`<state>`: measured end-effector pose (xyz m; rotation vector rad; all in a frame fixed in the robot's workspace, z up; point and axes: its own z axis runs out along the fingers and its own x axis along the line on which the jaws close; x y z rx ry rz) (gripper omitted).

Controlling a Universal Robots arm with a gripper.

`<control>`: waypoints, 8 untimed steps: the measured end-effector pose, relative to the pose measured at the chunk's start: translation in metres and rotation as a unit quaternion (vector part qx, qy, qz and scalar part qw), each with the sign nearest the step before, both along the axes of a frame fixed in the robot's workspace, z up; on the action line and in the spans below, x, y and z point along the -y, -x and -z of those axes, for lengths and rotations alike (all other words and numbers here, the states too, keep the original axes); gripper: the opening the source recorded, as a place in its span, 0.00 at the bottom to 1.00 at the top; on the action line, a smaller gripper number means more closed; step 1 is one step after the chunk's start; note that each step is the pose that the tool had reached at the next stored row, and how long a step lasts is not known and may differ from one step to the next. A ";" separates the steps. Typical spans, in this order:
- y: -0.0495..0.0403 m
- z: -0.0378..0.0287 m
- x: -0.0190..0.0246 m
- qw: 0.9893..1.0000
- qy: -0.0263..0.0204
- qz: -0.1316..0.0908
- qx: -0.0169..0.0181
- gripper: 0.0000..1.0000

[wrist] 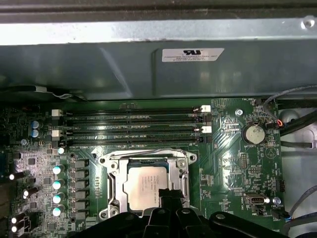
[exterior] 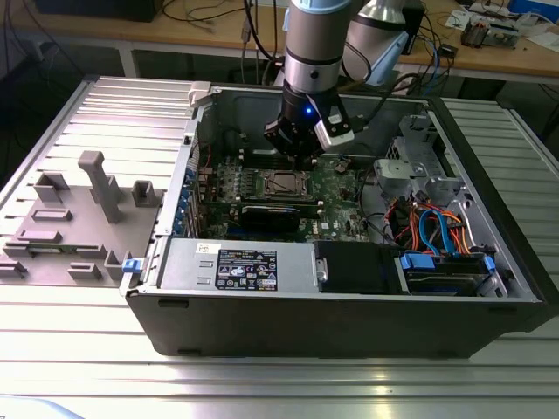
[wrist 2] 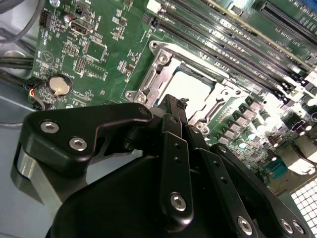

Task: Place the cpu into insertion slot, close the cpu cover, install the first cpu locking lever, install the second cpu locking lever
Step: 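Install the second cpu locking lever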

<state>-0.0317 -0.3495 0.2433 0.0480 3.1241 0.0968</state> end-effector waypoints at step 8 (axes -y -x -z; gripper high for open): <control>0.0000 0.0021 0.0123 1.000 0.000 -0.001 0.000 0.11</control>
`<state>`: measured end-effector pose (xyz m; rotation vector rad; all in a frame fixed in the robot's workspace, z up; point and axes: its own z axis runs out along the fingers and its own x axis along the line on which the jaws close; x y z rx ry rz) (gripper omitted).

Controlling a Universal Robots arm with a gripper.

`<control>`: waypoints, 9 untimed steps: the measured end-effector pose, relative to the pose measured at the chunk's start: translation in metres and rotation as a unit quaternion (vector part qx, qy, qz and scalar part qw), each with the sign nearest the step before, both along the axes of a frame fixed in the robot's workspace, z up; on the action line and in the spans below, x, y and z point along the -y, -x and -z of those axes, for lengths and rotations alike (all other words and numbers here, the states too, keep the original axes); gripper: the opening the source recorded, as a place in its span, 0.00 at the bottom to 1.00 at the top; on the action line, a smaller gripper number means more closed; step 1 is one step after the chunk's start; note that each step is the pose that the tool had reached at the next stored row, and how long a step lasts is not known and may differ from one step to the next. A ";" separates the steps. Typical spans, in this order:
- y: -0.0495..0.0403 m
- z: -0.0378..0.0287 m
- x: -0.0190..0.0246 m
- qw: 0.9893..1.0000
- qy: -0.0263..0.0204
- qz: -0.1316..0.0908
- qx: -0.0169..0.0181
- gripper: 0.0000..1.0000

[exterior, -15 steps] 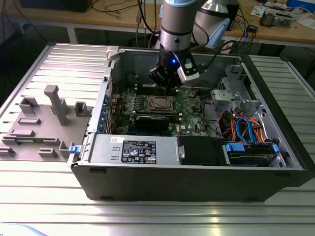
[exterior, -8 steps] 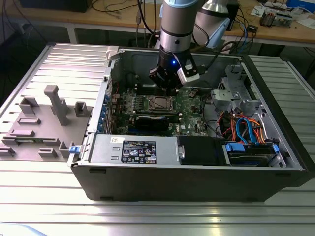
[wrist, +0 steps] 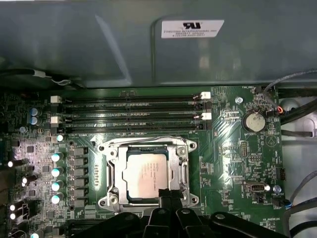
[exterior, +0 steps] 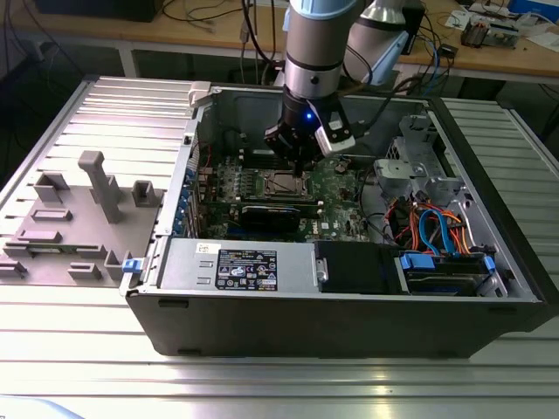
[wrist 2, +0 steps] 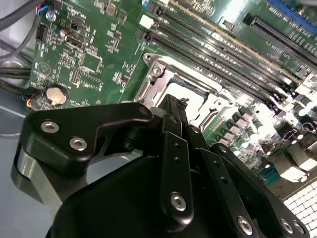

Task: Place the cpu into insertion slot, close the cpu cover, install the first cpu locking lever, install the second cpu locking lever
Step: 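Install the second cpu locking lever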

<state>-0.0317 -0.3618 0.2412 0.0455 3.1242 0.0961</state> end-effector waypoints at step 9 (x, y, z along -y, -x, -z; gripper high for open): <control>0.0002 0.0004 0.0010 1.000 0.000 -0.009 0.000 0.11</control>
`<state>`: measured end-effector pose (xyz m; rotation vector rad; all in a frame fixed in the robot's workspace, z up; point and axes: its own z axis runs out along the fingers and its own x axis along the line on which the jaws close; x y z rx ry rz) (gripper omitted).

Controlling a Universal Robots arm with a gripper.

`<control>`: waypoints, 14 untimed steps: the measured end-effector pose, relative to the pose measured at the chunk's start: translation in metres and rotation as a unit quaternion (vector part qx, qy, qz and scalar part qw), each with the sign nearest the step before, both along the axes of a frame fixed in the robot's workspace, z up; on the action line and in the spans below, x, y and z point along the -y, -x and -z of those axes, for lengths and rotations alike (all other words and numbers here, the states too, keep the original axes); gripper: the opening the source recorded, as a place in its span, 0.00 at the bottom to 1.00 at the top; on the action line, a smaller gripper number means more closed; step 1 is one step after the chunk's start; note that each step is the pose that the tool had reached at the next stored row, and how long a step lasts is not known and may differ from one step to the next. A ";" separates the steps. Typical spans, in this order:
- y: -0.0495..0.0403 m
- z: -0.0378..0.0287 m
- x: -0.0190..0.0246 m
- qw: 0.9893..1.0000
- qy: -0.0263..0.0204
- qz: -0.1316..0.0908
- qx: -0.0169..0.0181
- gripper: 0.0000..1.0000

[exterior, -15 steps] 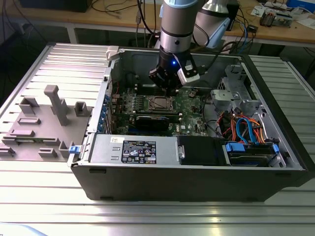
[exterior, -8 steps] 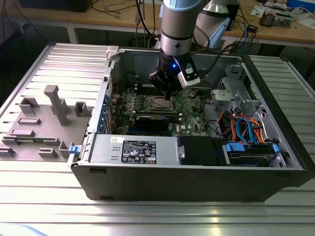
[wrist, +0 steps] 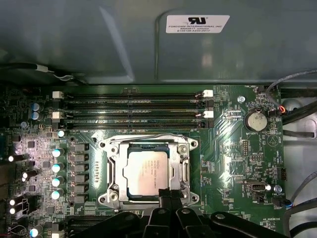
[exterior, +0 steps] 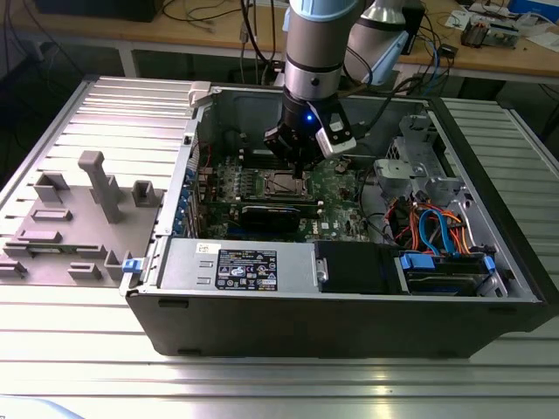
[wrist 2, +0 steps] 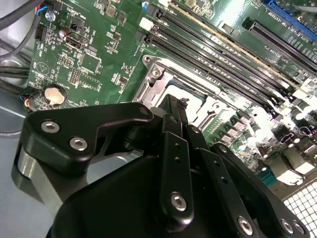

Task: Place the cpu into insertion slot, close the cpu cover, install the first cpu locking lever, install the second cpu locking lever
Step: 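Install the second cpu locking lever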

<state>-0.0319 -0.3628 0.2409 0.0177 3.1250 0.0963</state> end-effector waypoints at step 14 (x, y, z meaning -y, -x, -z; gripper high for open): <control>-0.0003 0.0001 0.0091 1.000 0.000 -0.009 0.000 0.11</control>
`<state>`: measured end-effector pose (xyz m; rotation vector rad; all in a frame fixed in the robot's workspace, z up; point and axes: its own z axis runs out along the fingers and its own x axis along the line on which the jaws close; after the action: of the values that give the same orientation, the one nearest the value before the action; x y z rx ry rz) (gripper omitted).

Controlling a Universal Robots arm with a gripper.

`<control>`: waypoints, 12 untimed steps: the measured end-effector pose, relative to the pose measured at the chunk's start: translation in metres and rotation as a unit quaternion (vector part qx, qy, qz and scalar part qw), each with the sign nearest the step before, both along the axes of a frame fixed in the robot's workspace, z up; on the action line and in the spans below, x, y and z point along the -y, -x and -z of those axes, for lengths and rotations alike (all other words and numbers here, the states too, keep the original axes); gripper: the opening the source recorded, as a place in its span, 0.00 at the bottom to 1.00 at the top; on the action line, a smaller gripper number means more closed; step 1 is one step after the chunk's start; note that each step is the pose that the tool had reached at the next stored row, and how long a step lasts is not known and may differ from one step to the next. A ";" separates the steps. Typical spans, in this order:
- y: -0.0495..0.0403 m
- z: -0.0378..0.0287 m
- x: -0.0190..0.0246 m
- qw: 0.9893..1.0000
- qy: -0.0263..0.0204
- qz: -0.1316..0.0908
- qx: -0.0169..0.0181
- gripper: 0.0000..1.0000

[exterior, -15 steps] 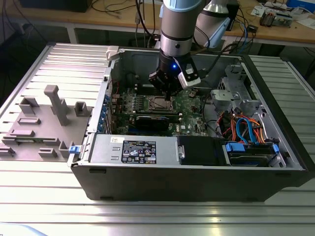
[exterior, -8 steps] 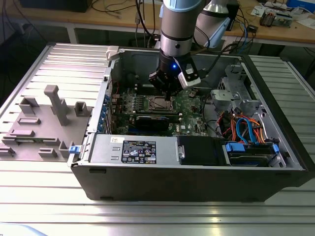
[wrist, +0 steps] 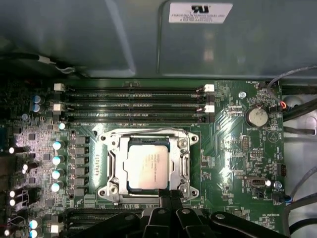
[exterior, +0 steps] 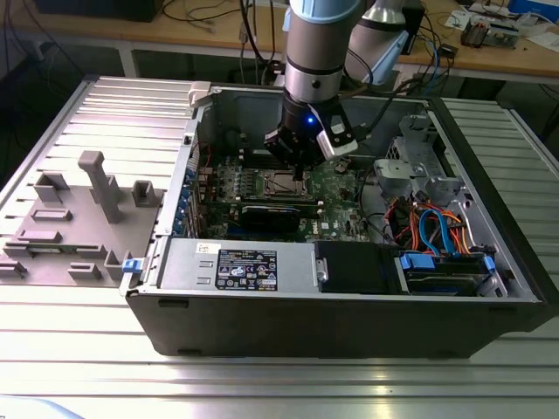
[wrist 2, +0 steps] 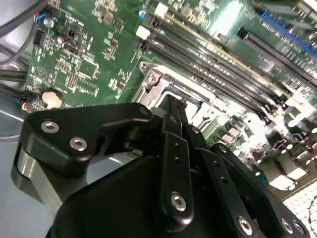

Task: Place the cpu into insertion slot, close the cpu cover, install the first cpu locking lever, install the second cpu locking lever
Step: 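Install the second cpu locking lever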

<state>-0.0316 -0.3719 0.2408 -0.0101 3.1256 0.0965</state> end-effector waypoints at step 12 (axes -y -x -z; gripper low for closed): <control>0.0064 0.0025 0.0104 0.999 0.000 -0.036 -0.002 0.11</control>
<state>-0.0379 -0.3823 0.2383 -0.1237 3.1300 0.0982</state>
